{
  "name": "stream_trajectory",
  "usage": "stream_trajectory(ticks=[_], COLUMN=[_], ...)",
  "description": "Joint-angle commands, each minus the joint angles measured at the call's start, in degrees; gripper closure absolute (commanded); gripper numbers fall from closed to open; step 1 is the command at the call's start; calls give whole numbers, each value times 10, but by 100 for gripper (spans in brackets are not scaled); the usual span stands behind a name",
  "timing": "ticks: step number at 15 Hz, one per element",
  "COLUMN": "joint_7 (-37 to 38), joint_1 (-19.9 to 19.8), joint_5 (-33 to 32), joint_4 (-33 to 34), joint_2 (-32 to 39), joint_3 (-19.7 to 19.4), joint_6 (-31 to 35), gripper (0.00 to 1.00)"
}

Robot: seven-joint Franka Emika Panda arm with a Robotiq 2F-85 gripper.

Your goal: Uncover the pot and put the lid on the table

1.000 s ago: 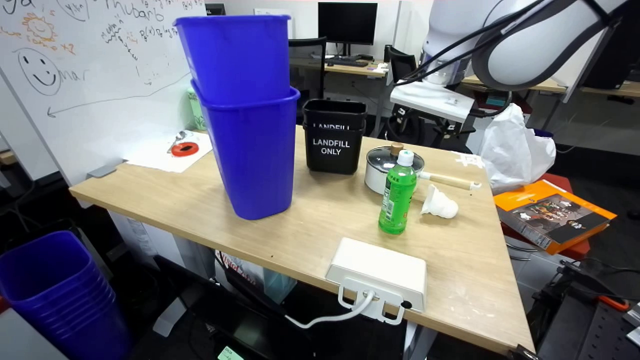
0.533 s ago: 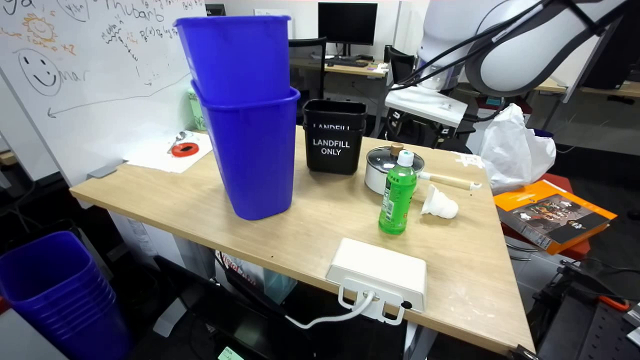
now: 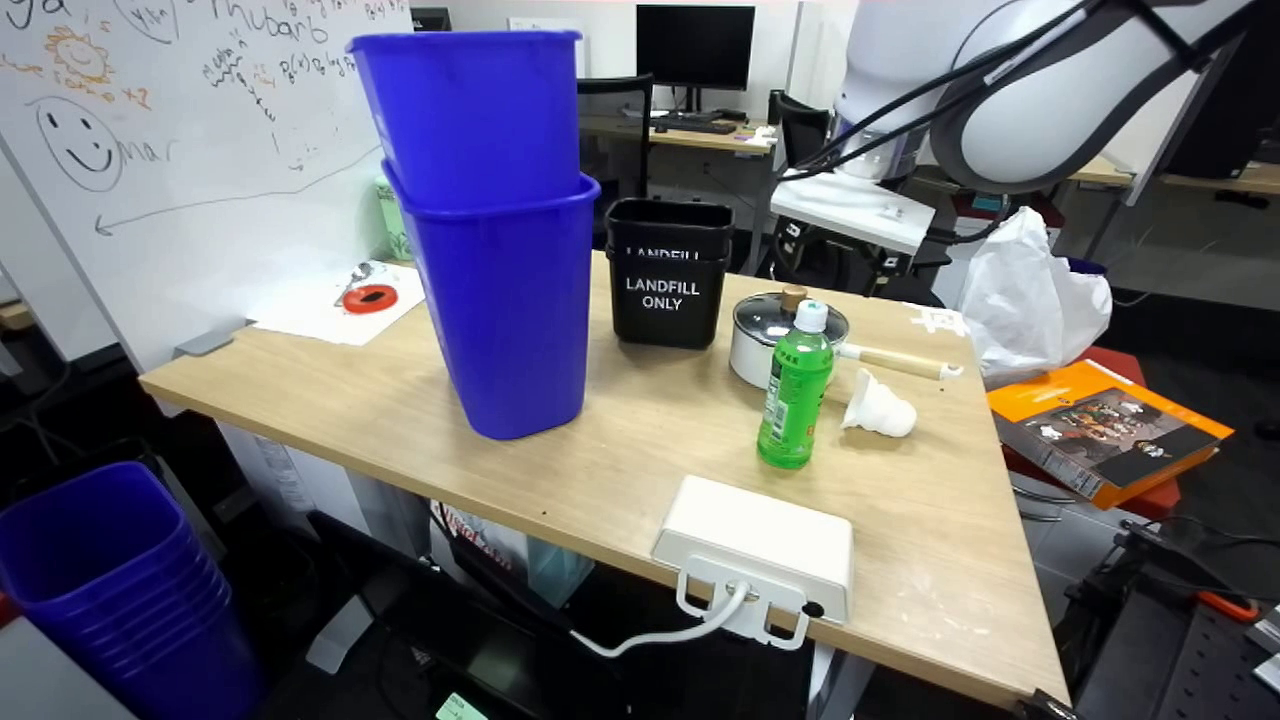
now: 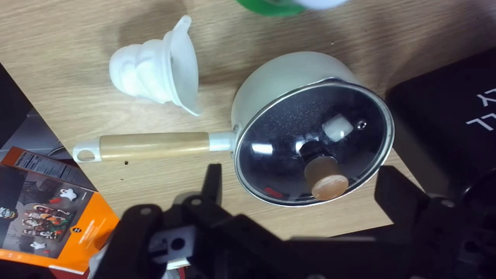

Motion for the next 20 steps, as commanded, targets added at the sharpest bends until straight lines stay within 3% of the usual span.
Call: stream_trajectory(ticks=[1, 6, 10, 15, 20], joint_7=[38, 94, 146, 202, 225], joint_1=[15, 17, 41, 73, 89], joint_5=[-44, -56, -77, -126, -119], joint_4=[12, 60, 106, 166, 191], joint_2=[13, 57, 109, 164, 191], joint_3=[-27, -43, -68, -110, -117], joint_6=[4, 26, 44, 37, 18], gripper=[0, 0, 0, 0, 0])
